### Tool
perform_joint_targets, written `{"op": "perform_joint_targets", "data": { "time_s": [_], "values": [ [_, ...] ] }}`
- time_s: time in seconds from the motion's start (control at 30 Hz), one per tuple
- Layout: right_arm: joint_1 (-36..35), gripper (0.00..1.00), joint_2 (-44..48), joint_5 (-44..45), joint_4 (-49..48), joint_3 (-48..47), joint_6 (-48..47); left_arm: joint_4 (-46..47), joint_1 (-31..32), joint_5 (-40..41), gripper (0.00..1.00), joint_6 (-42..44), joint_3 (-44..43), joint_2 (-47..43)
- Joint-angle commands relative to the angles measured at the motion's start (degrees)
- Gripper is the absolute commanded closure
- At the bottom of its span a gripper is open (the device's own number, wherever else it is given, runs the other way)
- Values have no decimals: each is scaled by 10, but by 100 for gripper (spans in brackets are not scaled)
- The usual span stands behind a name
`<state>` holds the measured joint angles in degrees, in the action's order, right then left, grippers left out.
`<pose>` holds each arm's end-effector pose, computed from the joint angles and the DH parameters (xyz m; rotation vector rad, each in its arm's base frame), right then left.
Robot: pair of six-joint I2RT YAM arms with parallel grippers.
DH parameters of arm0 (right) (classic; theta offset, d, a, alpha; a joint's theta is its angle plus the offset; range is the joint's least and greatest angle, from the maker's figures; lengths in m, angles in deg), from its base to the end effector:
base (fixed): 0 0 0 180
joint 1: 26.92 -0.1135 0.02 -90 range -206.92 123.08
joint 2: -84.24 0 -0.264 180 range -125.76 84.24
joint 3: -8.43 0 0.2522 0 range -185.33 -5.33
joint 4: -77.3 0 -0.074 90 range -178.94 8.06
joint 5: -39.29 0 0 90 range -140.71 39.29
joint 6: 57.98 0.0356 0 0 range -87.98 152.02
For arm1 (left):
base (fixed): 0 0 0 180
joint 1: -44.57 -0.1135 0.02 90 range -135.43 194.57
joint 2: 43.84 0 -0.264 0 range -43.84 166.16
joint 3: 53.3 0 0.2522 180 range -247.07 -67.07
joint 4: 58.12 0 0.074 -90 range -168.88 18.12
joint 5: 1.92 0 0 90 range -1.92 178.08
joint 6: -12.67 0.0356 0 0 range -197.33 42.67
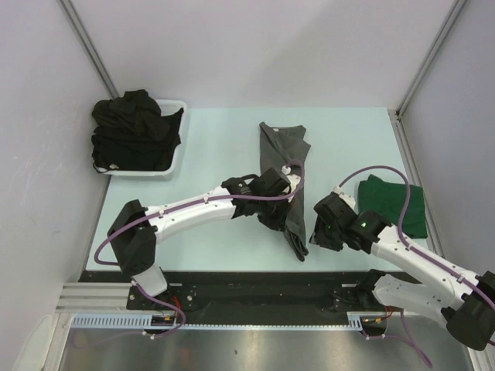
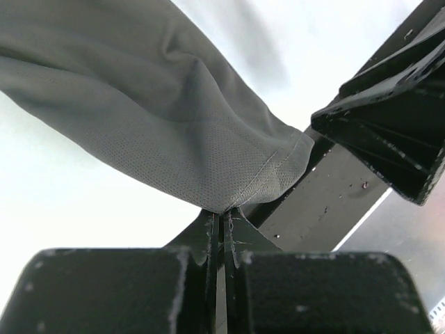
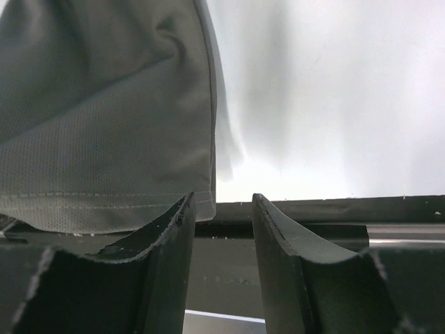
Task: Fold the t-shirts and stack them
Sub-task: Grab the bottom of the folded rectangular tshirt with both arms
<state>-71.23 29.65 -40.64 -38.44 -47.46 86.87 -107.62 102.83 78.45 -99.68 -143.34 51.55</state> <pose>0.1251 0.1134 0.2373 0.3032 2.6679 0.3381 0.1836 -0.3082 0.2636 0.8968 2.5347 -0.7233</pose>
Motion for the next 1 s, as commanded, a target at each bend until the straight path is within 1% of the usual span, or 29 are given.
{"op": "perform_joint_targets", "data": {
  "time_s": [0.0, 0.13, 0.27, 0.43, 0.5, 0.7, 0.8, 0.83, 0.9, 0.93, 0.97],
  "values": [
    [17, 56, 5, 15, -8, -19, 36, -5, -7, -8, 100, 16, -25, 0],
    [39, 56, 6, -14, -53, -5, 75, -9, -11, -7, 100, 19, -25, -6],
    [42, 54, 6, -32, -93, 15, 104, -16, -17, -6, 100, 21, -27, -8],
    [41, 53, 27, -14, -127, 47, 138, -25, -21, -2, 100, 26, -34, -10],
    [41, 52, 39, -7, -127, 57, 153, -27, -24, -2, 100, 27, -36, -10],
    [37, 49, 63, -17, -65, 62, 199, -34, -33, 0, 100, 32, -38, -17],
    [34, 41, 104, -14, -46, 74, 244, -36, -37, -3, 100, 33, -40, -18],
    [34, 35, 113, -12, -47, 79, 255, -38, -36, -5, 100, 34, -40, -17],
    [34, 29, 139, -8, -46, 95, 283, -39, -38, -7, 100, 35, -40, -16],
    [34, 21, 147, -8, -45, 100, 292, -41, -37, -9, 100, 36, -41, -14],
    [34, 16, 158, -9, -44, 110, 300, -41, -38, -11, 100, 37, -41, -13]
  ]
}}
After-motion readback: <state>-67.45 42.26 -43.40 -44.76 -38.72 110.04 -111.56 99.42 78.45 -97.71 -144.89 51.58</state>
